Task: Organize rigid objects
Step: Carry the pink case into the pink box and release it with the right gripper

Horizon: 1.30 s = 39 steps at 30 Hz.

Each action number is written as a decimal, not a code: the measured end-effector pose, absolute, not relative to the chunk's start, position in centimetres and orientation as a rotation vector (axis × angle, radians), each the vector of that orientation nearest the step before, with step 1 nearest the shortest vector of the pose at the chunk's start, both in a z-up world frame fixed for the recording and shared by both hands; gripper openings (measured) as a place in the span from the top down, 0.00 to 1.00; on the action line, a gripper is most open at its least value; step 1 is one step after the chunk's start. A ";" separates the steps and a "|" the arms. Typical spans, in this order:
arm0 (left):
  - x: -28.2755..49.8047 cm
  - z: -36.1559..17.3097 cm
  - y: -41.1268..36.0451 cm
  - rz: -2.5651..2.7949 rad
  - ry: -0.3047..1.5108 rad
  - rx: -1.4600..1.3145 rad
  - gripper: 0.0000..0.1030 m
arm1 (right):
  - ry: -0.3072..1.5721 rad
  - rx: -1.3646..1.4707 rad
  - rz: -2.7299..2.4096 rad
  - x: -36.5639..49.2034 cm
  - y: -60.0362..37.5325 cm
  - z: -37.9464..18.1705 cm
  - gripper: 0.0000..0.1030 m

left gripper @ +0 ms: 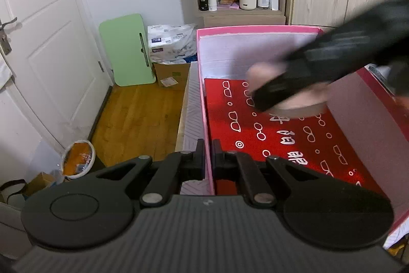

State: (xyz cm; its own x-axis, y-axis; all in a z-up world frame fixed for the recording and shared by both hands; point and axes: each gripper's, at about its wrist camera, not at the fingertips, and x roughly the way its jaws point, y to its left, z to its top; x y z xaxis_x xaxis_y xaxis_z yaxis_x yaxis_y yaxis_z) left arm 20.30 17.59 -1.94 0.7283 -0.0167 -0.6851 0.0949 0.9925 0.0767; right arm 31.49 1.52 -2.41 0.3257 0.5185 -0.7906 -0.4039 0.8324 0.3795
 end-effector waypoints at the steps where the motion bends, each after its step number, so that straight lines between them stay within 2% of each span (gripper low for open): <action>1: 20.3 -1.9 17.6 -0.061 0.753 0.106 0.96 | 1.127 0.161 0.582 32.8 1.7 -3.4 0.18; 5: 20.0 -2.0 17.3 -0.050 0.736 0.121 0.96 | 1.187 0.304 0.416 36.1 1.4 -6.9 0.16; 9: 20.1 -1.9 17.0 -0.040 0.734 0.140 0.96 | 1.175 0.385 0.442 36.5 0.5 -6.3 0.15; 12: 19.9 -2.0 17.1 -0.043 0.729 0.139 0.96 | 1.166 0.404 0.502 35.1 -1.0 -4.1 0.15; 19: 19.7 -2.0 17.1 -0.045 0.720 0.143 0.96 | 0.963 0.370 0.656 27.0 -7.2 3.7 0.15; 23: 19.6 -2.1 17.2 -0.046 0.712 0.139 0.96 | 0.891 0.328 0.598 22.9 -12.1 4.9 0.15; 29: 19.5 -2.2 17.2 -0.047 0.707 0.141 0.96 | 0.913 0.210 0.409 19.2 -16.8 0.8 0.15; 33: 19.5 -2.1 17.2 -0.044 0.707 0.147 0.96 | 0.982 0.114 0.349 19.0 -16.8 -3.6 0.22; 39: 19.6 -2.1 17.1 -0.041 0.706 0.151 0.96 | 1.023 -0.041 0.294 19.8 -15.7 -6.8 0.24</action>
State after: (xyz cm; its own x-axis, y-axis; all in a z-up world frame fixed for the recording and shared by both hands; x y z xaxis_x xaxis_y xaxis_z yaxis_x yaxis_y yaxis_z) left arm 19.56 17.07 -2.09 0.7606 0.0132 -0.6490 0.0887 0.9883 0.1240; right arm 19.77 -15.69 -6.84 0.4849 0.2219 -0.8459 -0.2603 0.9601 0.1026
